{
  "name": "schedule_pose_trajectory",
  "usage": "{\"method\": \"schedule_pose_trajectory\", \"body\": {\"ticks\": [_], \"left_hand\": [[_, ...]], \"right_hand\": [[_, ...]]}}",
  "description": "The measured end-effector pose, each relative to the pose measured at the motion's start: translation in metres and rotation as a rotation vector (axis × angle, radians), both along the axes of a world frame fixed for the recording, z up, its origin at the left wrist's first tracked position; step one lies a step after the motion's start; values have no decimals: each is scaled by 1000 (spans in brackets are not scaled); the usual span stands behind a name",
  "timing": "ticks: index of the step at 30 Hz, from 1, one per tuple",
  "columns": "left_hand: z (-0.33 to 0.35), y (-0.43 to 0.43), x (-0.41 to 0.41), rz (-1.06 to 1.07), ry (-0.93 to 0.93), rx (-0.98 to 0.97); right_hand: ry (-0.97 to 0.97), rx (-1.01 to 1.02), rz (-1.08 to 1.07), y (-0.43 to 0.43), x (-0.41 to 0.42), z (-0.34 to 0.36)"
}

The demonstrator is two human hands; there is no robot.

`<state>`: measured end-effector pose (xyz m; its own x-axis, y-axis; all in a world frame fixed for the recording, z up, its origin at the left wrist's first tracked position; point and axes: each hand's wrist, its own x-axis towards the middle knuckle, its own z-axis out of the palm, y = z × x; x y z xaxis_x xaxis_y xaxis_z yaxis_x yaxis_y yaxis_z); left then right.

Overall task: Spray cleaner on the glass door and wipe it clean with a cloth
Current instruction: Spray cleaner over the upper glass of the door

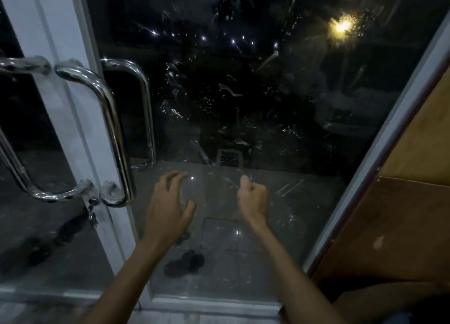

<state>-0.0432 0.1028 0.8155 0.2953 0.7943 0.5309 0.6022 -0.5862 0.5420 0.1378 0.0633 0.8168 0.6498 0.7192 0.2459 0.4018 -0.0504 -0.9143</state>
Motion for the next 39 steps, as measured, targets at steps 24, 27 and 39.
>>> {"method": "schedule_pose_trajectory", "body": {"ticks": [24, 27, 39], "left_hand": [[-73, -12, 138, -212, 0, 80], [-96, -6, 133, -188, 6, 96], [-153, 30, 97, -133, -37, 254]], "right_hand": [[31, 70, -192, -61, 144, -86], [25, 68, -122, -51, 131, -106], [-200, 230, 54, 5, 67, -141]]}}
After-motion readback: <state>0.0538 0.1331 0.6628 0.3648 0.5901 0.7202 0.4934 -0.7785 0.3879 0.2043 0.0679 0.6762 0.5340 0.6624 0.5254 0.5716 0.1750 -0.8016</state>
